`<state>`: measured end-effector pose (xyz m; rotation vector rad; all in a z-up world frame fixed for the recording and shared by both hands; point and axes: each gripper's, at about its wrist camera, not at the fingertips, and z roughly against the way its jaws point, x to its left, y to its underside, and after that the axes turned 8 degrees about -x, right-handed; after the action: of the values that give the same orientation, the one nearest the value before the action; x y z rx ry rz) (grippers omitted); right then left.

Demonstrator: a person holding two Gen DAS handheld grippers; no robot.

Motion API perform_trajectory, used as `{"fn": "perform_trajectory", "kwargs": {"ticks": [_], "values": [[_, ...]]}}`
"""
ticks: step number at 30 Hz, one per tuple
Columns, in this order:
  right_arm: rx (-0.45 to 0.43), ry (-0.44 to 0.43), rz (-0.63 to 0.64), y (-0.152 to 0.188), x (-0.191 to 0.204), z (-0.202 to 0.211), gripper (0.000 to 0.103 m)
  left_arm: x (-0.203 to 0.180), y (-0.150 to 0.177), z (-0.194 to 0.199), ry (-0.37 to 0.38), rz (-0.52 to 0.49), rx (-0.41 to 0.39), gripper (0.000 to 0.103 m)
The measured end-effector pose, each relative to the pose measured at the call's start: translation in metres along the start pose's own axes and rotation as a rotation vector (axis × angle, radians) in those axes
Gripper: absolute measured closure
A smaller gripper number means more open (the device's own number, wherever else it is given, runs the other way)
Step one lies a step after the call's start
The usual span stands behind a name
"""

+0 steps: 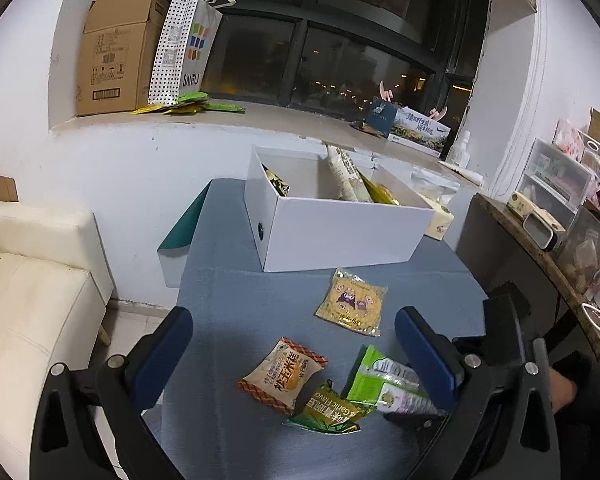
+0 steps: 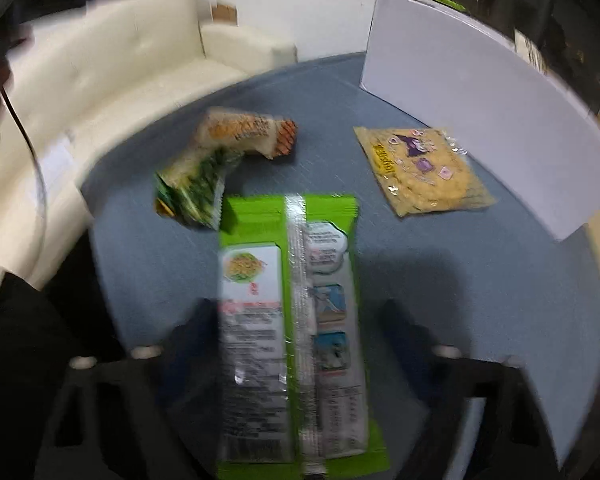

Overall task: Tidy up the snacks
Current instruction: 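Grasp the green bar pack with the right tool while the left tool grasps the orange-print cake pack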

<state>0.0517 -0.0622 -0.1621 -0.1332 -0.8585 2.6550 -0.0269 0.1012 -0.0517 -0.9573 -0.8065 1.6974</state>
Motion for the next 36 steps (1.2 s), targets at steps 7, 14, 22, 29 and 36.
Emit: {"fn": "perform_trajectory", "kwargs": {"ticks": [7,14,22,29,36], "values": [[-0.031,0.041,-0.056,0.006,-0.016,0.013,0.044,-0.003,0.004,-0.014,0.016,-0.029,0.045,0.000],[-0.187,0.080,-0.227,0.007,-0.055,0.060,0.044,-0.021,0.031,-0.076,0.067,-0.244,0.246,0.000],[-0.306,0.114,-0.315,0.014,-0.073,0.107,0.044,-0.005,0.048,-0.130,0.069,-0.208,0.401,0.001],[-0.316,0.115,-0.330,0.021,-0.067,0.108,0.044,-0.002,0.063,-0.138,0.058,-0.228,0.459,0.015],[-0.313,0.114,-0.328,0.022,-0.064,0.105,0.043,0.002,0.058,-0.127,0.014,-0.206,0.392,0.061]]}}
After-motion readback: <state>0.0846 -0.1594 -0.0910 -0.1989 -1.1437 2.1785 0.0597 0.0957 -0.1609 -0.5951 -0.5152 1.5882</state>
